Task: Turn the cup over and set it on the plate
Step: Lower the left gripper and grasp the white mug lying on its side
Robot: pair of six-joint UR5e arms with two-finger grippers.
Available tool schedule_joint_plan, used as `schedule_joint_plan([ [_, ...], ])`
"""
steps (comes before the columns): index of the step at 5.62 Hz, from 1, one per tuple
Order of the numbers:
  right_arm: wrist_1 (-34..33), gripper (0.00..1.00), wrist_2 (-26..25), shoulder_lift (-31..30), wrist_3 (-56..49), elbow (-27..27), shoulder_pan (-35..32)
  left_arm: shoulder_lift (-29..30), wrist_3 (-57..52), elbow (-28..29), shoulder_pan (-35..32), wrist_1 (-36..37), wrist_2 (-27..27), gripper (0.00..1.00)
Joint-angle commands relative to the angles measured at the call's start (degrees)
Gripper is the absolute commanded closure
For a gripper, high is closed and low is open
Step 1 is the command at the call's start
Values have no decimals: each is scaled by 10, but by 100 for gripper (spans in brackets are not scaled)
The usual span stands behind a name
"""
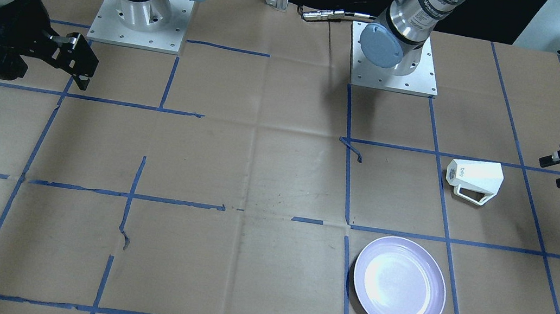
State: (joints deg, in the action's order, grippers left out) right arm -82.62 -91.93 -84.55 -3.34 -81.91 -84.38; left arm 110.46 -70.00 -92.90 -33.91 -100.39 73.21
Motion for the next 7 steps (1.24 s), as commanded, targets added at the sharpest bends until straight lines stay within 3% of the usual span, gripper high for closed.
schedule_joint_plan([
  [1,0,0,0,0,0,0,0,58,-56,-22,27,-49,-10,2],
  [3,0,0,0,0,0,0,0,109,-107,-35,29,-108,-41,4],
  [4,0,0,0,0,0,0,0,121,-143,-31,29,-114,-44,24],
  [5,0,0,0,0,0,0,0,125,-145,-33,29,-117,-42,60],
  [6,0,0,0,0,0,0,0,125,-145,-32,29,-129,-42,84],
  [7,0,0,0,0,0,0,0,121,-140,-21,29,-131,-43,100],
])
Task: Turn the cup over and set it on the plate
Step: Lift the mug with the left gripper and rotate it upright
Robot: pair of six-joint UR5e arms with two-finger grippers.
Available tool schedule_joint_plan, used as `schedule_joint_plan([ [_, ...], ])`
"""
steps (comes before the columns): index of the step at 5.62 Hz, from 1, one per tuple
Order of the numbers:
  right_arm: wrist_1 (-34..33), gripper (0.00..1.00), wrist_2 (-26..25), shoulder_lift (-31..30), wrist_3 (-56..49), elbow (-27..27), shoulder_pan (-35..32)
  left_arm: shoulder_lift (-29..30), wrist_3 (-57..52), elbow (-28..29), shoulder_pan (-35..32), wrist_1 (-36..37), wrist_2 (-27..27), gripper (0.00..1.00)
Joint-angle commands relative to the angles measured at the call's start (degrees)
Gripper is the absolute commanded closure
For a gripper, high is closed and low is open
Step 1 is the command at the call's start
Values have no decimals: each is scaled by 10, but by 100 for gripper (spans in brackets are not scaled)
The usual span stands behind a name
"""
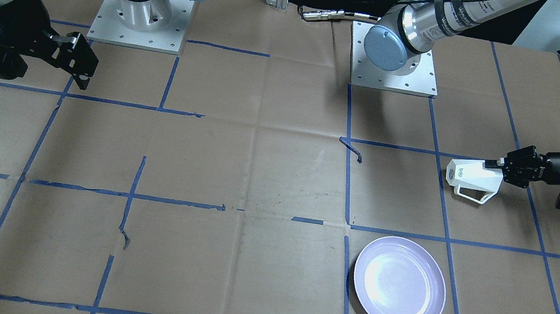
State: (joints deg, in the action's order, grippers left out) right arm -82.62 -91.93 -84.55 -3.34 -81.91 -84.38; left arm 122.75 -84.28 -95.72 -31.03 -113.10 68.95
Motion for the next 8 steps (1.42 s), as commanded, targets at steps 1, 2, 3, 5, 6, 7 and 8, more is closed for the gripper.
schedule_joint_plan([
  [1,0,0,0,0,0,0,0,-19,10,11,-2,-5,-21,100],
  [2,0,0,0,0,0,0,0,-57,53,22,-9,-5,-26,100],
  [3,0,0,0,0,0,0,0,-112,131,41,-27,-4,-27,100],
  [5,0,0,0,0,0,0,0,-227,268,64,-154,45,-16,100],
  [6,0,0,0,0,0,0,0,-251,346,64,-216,89,-2,100],
  [7,0,0,0,0,0,0,0,-246,435,64,-301,184,76,100],
  [8,0,0,0,0,0,0,0,-235,479,48,-378,268,109,100],
])
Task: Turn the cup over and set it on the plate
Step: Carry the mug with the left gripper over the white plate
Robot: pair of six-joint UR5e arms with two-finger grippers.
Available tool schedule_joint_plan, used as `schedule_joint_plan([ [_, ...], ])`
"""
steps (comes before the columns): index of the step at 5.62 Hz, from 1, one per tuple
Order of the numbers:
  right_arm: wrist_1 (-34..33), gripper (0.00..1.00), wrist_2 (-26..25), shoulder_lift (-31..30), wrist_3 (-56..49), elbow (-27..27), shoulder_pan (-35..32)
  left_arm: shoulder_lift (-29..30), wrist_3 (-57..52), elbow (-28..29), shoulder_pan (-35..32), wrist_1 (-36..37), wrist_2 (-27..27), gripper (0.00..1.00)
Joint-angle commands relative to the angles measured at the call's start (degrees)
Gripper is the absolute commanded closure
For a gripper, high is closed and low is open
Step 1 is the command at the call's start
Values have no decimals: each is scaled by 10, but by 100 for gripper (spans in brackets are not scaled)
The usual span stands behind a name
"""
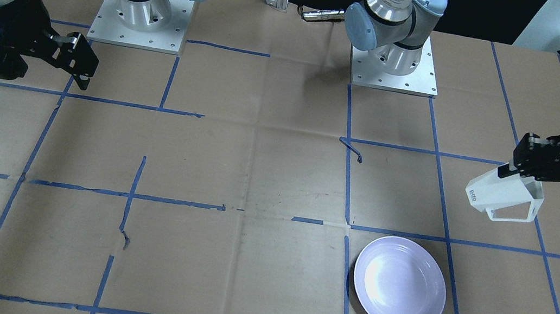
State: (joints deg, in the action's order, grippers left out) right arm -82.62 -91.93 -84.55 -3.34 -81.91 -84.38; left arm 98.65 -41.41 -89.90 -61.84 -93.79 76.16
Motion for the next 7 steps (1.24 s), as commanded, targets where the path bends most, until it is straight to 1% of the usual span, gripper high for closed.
schedule_joint_plan([
  [1,0,0,0,0,0,0,0,37,61,-18,-127,148,94,100],
  [2,0,0,0,0,0,0,0,80,69,-24,-170,212,122,100],
  [3,0,0,0,0,0,0,0,100,90,-40,-200,269,140,100],
  [4,0,0,0,0,0,0,0,117,100,-61,-213,318,171,100],
  [5,0,0,0,0,0,0,0,139,98,-66,-220,343,171,100],
  [6,0,0,0,0,0,0,0,156,98,-65,-221,351,167,100],
  [7,0,0,0,0,0,0,0,157,98,-65,-225,351,167,99],
])
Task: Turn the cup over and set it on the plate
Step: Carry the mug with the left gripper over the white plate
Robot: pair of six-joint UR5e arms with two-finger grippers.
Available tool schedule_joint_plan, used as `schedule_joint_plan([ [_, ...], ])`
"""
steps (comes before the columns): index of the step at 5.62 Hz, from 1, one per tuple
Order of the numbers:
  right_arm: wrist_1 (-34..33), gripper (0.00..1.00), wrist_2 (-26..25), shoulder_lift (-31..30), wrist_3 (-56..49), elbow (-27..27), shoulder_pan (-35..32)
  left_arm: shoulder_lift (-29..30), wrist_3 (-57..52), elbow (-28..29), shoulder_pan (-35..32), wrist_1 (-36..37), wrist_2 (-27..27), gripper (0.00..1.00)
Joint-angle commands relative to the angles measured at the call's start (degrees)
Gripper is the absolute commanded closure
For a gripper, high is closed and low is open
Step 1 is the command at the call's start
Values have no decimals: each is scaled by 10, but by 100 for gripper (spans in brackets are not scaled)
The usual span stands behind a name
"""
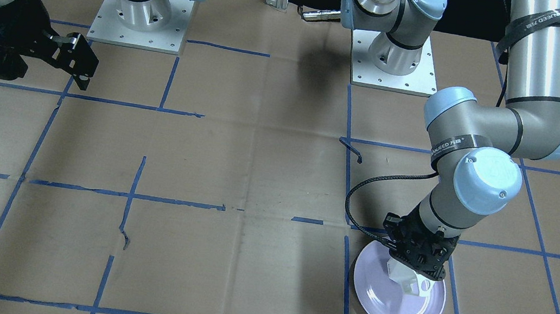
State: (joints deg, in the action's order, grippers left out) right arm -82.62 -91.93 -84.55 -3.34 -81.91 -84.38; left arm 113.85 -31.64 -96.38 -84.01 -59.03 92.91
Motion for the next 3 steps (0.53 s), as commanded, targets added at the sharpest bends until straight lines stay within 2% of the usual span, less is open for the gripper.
schedule_joint_plan([
  [1,0,0,0,0,0,0,0,8,4,-1,-12,3,2,72],
  [2,0,0,0,0,0,0,0,5,4,1,-13,5,-1,4],
  [3,0,0,0,0,0,0,0,-5,18,10,-14,-5,0,3],
])
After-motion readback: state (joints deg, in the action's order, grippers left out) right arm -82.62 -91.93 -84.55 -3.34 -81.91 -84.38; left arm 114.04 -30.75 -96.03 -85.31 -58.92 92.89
